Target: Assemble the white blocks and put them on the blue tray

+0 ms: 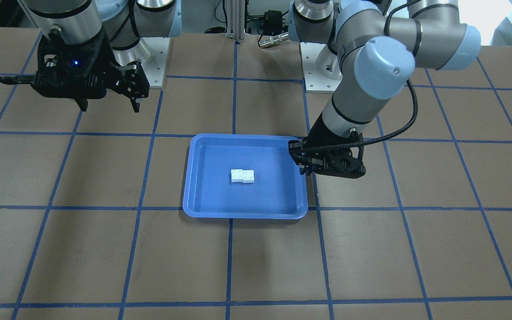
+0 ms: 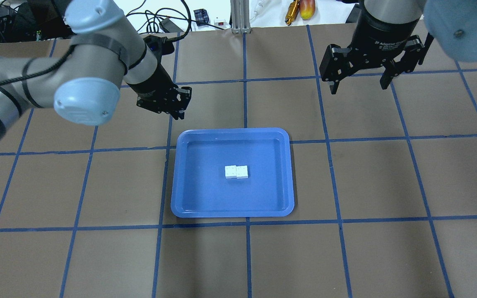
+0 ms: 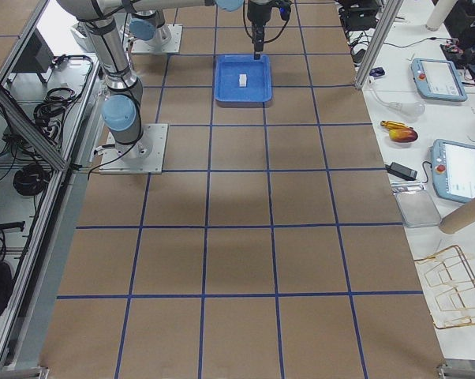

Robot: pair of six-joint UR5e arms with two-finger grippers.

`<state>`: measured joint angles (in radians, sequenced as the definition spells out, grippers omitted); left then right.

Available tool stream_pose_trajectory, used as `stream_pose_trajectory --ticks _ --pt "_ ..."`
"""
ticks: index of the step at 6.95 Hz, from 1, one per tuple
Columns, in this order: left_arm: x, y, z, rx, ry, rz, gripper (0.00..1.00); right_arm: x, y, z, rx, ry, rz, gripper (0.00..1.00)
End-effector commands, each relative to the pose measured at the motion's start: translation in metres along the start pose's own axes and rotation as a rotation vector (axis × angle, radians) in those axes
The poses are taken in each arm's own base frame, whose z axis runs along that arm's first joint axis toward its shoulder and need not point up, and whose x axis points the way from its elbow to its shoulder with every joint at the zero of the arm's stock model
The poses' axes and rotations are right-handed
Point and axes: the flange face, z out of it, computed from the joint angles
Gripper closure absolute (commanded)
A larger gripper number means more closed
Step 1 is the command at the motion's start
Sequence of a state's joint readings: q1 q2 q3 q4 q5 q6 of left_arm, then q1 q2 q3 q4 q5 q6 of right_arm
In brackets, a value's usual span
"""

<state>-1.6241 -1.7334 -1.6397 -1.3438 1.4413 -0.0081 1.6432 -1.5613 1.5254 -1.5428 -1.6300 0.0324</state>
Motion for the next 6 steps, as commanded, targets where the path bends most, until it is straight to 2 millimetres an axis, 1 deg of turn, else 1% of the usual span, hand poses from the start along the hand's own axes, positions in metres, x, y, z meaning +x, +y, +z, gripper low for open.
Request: stream_pose_trajectory --ticks 1,2,3,4,5,6 --pt "-0.043 0.018 -0.088 -0.012 -0.108 0.066 0.4 0.003 0.015 0.014 0.061 0.02 -0.025 0.0" --pt "-0.045 0.025 -0.118 0.08 -0.118 0.055 0.24 0.001 0.014 0.014 0.081 0.007 -0.025 0.0" --pt "-0.045 0.023 -0.12 0.13 -0.126 0.056 0.0 0.002 0.013 0.014 0.081 0.009 -0.027 0.0" --pt "-0.045 0.027 -0.129 0.149 -0.142 0.054 0.0 0.003 0.012 0.012 0.087 -0.01 -0.036 0.0" --pt "-0.048 0.031 -0.132 0.149 -0.193 0.046 0.0 0.008 0.006 0.005 0.1 -0.092 -0.058 0.0" --pt "-0.047 0.032 -0.131 0.143 -0.188 0.039 0.0 0.026 0.001 -0.005 0.092 -0.113 -0.02 0.0"
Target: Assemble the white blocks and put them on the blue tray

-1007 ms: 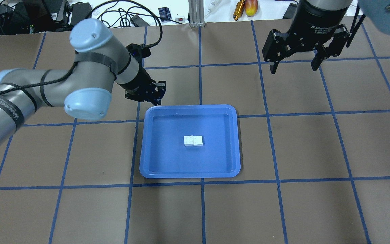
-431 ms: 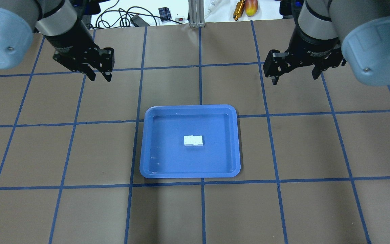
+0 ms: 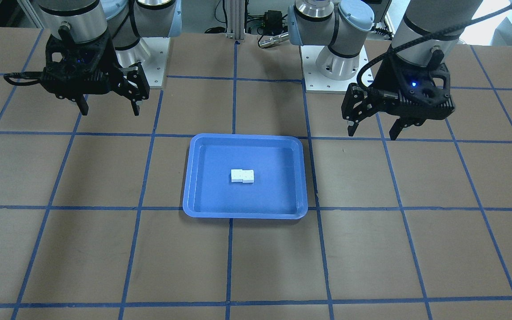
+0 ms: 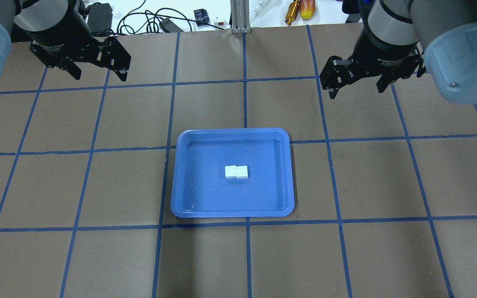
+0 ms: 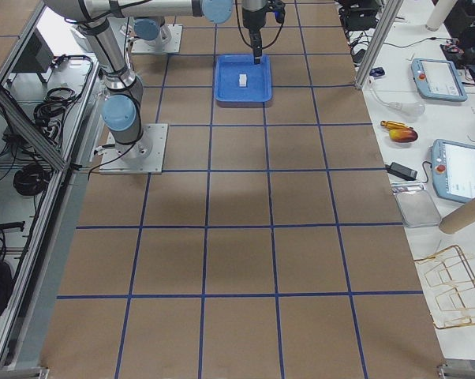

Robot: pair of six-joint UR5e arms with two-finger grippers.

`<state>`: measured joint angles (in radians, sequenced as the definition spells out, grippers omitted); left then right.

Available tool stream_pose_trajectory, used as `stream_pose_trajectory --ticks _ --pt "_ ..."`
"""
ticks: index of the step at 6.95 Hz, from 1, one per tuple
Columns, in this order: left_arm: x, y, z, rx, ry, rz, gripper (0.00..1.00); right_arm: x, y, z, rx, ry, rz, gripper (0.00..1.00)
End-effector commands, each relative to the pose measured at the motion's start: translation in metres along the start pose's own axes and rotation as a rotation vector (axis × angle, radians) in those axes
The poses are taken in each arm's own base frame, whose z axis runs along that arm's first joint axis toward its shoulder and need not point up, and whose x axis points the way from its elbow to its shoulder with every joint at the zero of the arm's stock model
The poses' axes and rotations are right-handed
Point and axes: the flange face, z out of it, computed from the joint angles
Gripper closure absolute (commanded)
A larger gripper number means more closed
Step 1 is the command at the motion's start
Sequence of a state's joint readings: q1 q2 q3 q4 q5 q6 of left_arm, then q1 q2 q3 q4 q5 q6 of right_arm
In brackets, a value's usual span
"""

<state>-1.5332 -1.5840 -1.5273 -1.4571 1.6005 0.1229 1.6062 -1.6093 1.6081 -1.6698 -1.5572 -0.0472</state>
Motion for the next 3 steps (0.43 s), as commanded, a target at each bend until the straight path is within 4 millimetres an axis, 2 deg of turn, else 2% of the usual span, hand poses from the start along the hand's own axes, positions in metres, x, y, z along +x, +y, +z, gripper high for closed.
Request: stream_pose_trajectory --ticks 1,3 --pt "0.0 0.002 0.001 -0.006 -0.014 -0.015 0.0 0.02 -0.005 -0.011 -0.019 -0.01 0.023 0.0" --pt "0.022 0.001 0.002 -0.007 -0.012 -0.035 0.0 0.021 -0.006 -0.007 -0.035 0.002 0.034 0.0"
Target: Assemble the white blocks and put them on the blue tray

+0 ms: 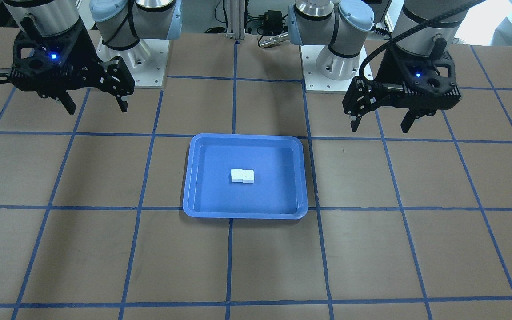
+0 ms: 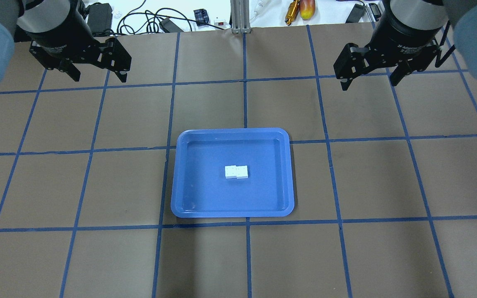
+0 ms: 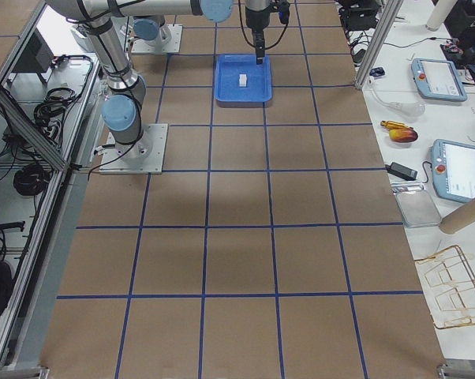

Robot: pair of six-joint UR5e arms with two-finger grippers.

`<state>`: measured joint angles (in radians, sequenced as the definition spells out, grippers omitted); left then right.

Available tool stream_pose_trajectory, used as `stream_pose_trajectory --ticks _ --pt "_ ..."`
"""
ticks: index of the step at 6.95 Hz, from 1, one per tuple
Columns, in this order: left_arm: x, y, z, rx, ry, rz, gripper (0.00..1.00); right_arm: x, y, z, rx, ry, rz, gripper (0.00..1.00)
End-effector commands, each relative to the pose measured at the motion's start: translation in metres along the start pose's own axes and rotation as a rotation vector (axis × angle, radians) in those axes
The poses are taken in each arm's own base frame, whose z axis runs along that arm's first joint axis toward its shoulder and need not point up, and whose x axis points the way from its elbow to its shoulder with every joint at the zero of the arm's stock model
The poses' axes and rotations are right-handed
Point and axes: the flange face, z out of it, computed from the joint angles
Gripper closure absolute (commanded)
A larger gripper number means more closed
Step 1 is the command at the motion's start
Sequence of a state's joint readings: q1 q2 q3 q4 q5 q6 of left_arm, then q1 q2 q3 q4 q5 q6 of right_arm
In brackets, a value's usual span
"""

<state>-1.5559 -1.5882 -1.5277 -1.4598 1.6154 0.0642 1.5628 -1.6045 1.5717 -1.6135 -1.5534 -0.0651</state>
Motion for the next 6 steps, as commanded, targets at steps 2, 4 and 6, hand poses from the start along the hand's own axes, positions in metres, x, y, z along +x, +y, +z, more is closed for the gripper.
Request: stream_pose_trajectory --ticks 2,4,6 --pt "0.008 0.0025 -0.001 0.001 -0.002 0.001 0.0 0.0003 -0.0002 0.0024 -0.01 0.003 0.004 0.0" --pt "0.0032 0.0029 -0.0012 -0.002 -0.005 0.013 0.0 -0.0009 -0.0008 0.0 -0.003 -0.001 0.008 0.0" --pt "0.0038 0.0024 -0.001 -0.003 0.001 0.018 0.0 -0.0005 -0.0008 0.0 -0.004 0.003 0.008 0.0"
